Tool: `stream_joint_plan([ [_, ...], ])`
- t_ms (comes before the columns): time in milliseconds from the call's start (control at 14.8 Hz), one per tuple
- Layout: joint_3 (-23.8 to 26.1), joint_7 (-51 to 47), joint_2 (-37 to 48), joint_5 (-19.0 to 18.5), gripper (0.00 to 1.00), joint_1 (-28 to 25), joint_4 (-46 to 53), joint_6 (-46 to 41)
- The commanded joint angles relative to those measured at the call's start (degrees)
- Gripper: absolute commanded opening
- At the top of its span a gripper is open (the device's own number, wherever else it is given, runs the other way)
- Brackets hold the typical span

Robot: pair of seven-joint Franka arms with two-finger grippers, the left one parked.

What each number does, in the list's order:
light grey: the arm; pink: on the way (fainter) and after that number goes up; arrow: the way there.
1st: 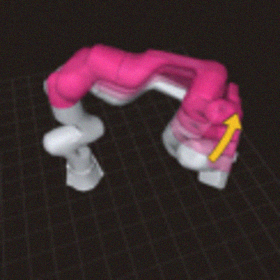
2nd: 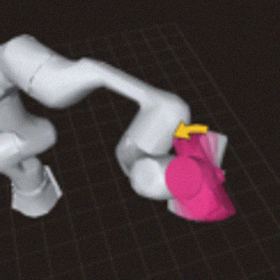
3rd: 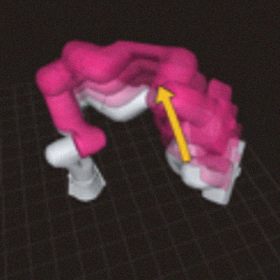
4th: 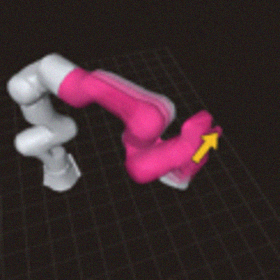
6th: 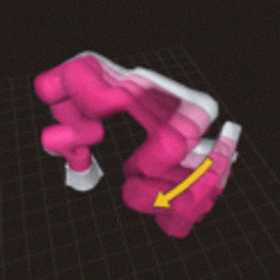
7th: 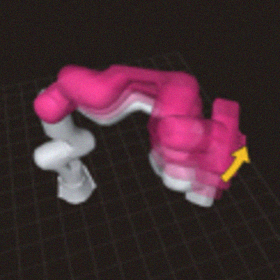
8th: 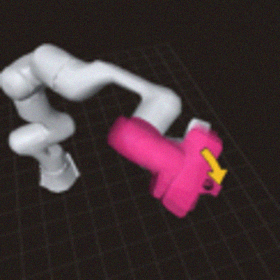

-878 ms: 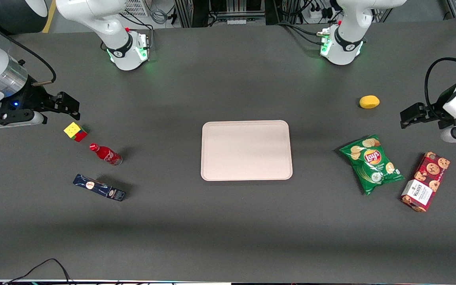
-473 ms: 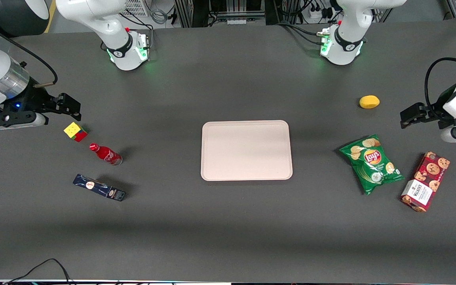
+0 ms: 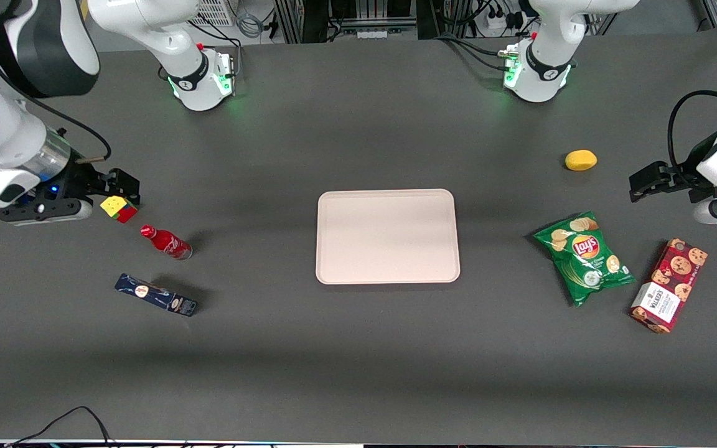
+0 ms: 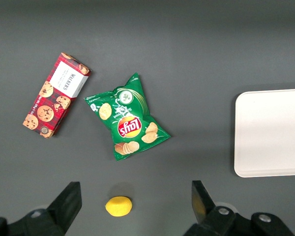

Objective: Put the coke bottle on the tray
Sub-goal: 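Move the right gripper down over the red Coca-Cola bottle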

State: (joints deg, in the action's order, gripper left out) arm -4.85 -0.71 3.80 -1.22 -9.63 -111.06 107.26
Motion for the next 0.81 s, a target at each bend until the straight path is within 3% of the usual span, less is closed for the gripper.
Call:
stream_joint_plan([
  [0, -2.17, 4.83, 3.06, 0.69, 1.00, 0.40, -10.29, 9.61],
  [473, -3.50, 8.62, 1.39, 0.52, 1.00, 0.58, -22.52, 26.05],
  [743, -3.50, 10.63, -1.77, 0.52, 1.00, 1.54, -23.76, 30.89],
])
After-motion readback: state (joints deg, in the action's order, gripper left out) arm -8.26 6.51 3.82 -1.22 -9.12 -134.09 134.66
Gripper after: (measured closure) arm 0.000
